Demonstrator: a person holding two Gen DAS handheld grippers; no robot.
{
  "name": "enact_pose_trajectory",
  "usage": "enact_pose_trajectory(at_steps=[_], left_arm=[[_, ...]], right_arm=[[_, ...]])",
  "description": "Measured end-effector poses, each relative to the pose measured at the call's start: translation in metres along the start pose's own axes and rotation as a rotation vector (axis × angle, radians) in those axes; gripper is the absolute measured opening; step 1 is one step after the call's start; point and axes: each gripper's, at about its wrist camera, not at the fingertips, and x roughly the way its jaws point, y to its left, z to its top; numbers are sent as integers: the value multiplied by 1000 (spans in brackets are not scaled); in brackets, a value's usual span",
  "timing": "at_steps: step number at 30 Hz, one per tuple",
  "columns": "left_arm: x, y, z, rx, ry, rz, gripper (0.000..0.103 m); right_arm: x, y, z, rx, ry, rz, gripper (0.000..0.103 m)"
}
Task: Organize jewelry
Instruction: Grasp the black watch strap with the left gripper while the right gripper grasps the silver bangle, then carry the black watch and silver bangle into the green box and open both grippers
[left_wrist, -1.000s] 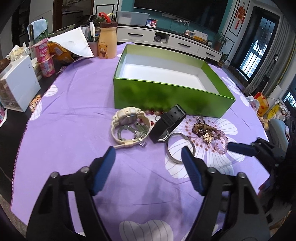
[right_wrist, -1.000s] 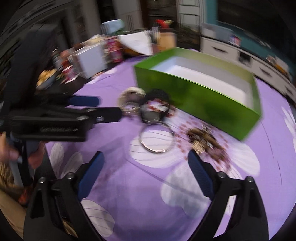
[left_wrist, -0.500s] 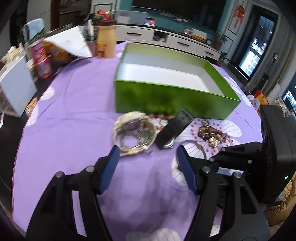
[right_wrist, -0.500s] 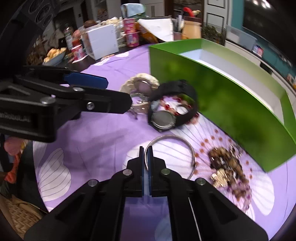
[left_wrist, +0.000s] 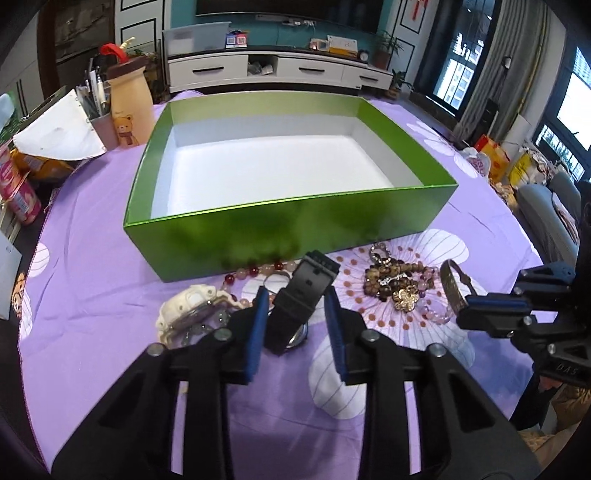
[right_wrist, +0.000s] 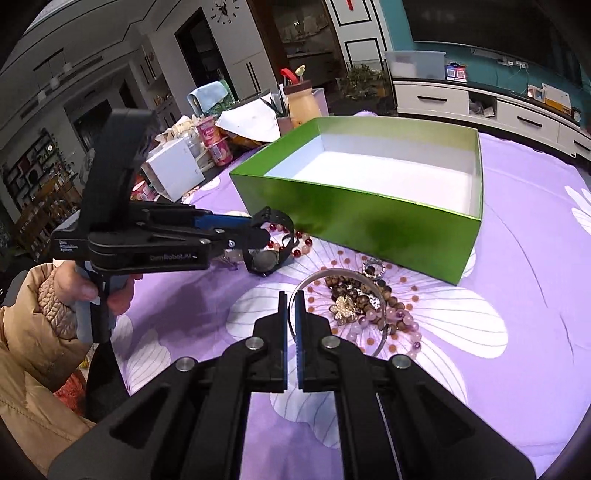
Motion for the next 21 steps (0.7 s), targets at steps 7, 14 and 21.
enact_pose_trajectory(at_steps=[7,14,21], left_arm=[[-3,-3,-5,-37,-1,-11,22],[-28,-9,-13,-112,-63,-33,22],[-60,-22,-12,-125,-139,1,22]], right_arm=[[3,2,-2,10,-7,-1,3],[-13,2,0,7,-46,-16,3],[-25,8,5,-9,-74,-20,3]])
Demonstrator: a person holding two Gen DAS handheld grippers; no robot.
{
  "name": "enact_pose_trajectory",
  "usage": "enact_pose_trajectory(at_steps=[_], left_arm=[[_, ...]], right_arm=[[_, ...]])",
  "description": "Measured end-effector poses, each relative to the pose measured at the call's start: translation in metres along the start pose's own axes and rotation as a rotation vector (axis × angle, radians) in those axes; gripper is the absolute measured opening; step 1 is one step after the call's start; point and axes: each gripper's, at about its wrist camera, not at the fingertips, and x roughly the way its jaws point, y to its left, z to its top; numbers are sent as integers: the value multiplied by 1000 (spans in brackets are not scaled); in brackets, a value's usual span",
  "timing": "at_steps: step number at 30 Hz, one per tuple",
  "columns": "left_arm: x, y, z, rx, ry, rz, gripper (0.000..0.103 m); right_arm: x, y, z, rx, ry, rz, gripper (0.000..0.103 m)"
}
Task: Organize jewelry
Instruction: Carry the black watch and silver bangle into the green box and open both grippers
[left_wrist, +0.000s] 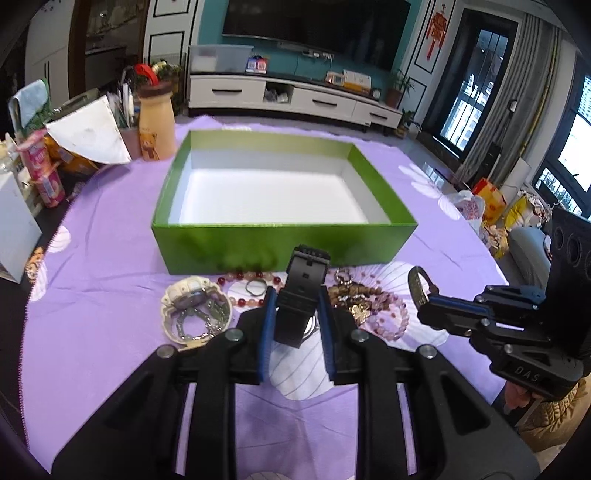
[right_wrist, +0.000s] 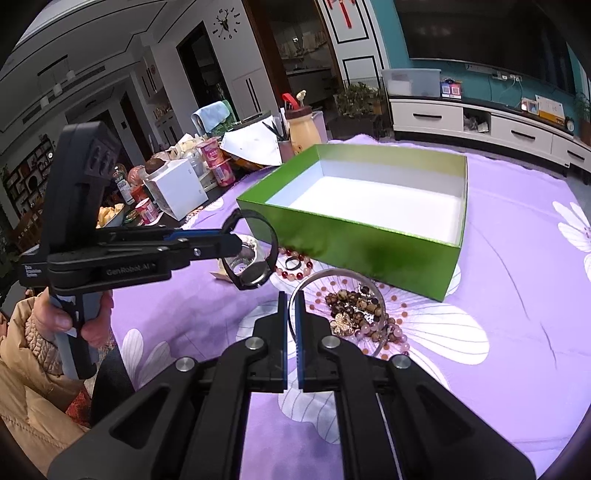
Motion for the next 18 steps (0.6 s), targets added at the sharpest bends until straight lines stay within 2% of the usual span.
enact_pose_trajectory(at_steps=[13,18], left_arm=[[-42,10,36,-46,-151,48,22],[-46,11,63,-36,-202,58,22]], right_arm=[[-7,3,38,-52,-89,-52,3],[-3,2,60,-81,-127,-86,3]])
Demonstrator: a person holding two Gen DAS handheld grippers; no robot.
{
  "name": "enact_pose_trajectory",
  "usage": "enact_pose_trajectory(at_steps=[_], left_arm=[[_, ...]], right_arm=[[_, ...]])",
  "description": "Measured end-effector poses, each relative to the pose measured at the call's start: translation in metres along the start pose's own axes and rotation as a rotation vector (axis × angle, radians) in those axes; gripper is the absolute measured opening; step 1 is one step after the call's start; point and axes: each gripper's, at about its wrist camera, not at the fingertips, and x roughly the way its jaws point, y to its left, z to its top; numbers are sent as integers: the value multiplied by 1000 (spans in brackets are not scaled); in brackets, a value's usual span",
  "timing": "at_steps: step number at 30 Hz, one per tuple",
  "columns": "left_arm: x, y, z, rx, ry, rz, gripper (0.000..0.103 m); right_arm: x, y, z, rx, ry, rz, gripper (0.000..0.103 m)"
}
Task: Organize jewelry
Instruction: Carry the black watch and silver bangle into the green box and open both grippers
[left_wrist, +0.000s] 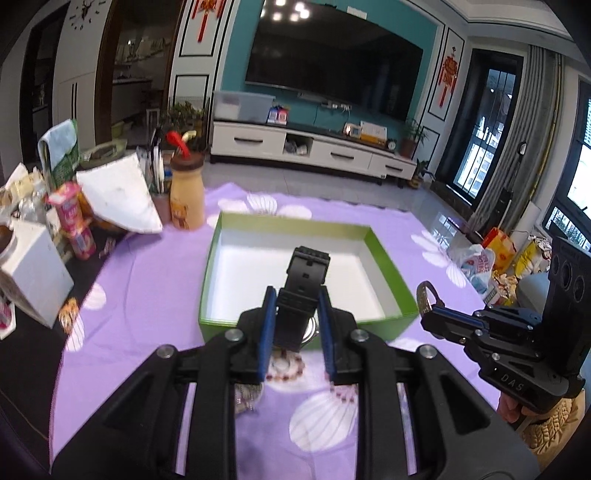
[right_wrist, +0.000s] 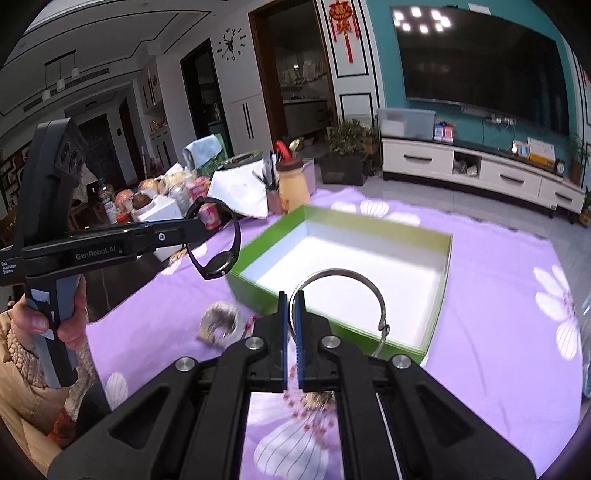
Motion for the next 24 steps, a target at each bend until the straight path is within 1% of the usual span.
enact_pose_trajectory(at_steps=[5,12,16,24], left_arm=[[14,-1,22,6,-11,5,22],[53,0,50,18,8,25,22],[81,0,57,20,35,37,22],[133,1,48,40,116,66,22]], right_arm=[[10,-9,22,-20,-30,-30,3],[37,-24,40,-30,-18,-67,3],[58,-35,43,-22,9,-94,3],[98,-53,35,0,106,-121,3]])
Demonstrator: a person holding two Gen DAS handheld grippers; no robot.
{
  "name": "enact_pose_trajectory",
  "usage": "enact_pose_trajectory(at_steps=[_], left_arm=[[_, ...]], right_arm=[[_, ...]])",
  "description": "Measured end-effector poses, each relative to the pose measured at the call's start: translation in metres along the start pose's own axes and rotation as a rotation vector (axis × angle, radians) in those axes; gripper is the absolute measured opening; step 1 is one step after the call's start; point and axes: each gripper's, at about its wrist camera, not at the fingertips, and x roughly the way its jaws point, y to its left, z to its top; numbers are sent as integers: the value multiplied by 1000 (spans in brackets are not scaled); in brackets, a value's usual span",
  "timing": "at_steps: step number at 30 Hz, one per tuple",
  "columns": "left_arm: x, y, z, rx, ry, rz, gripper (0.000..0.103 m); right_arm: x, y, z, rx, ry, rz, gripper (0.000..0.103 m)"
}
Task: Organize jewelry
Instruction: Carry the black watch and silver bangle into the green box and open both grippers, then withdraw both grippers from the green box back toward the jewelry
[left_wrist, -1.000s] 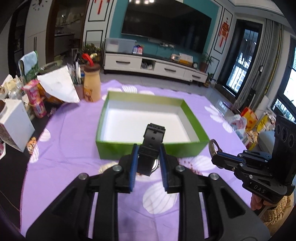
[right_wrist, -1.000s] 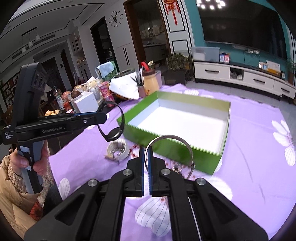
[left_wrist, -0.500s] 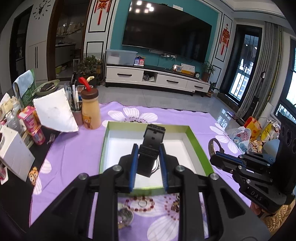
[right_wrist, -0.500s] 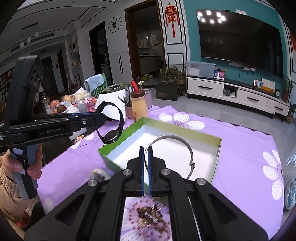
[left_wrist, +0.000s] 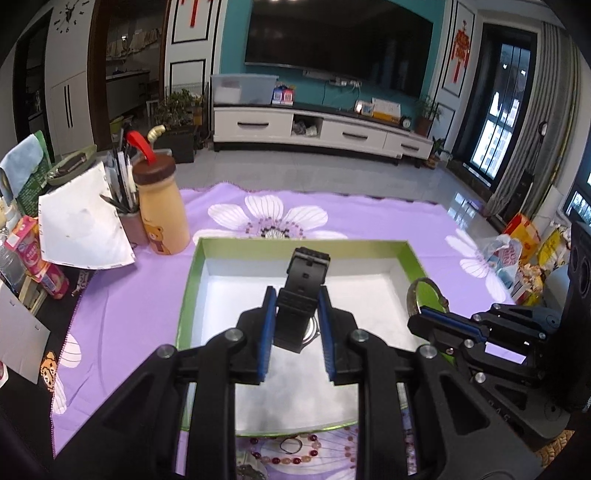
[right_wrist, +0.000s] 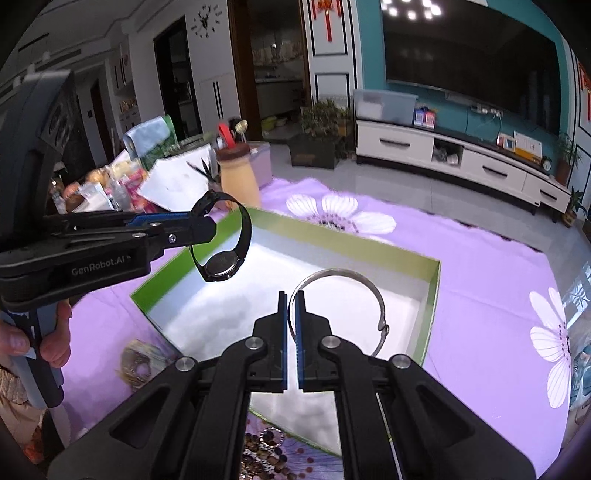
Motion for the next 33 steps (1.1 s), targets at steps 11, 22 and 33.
enact_pose_trajectory(at_steps=[11,22,33], left_arm=[[49,6,-10,5,93,43,22],[33,2,-14,18,62,73,67],[-1,4,-32,-15,40,93,91]], right_arm=[[40,-6,-6,7,98,-18,5],[28,-12,-9,49,80,-75,42],[-18,-8,-27,77,29,-92,54]])
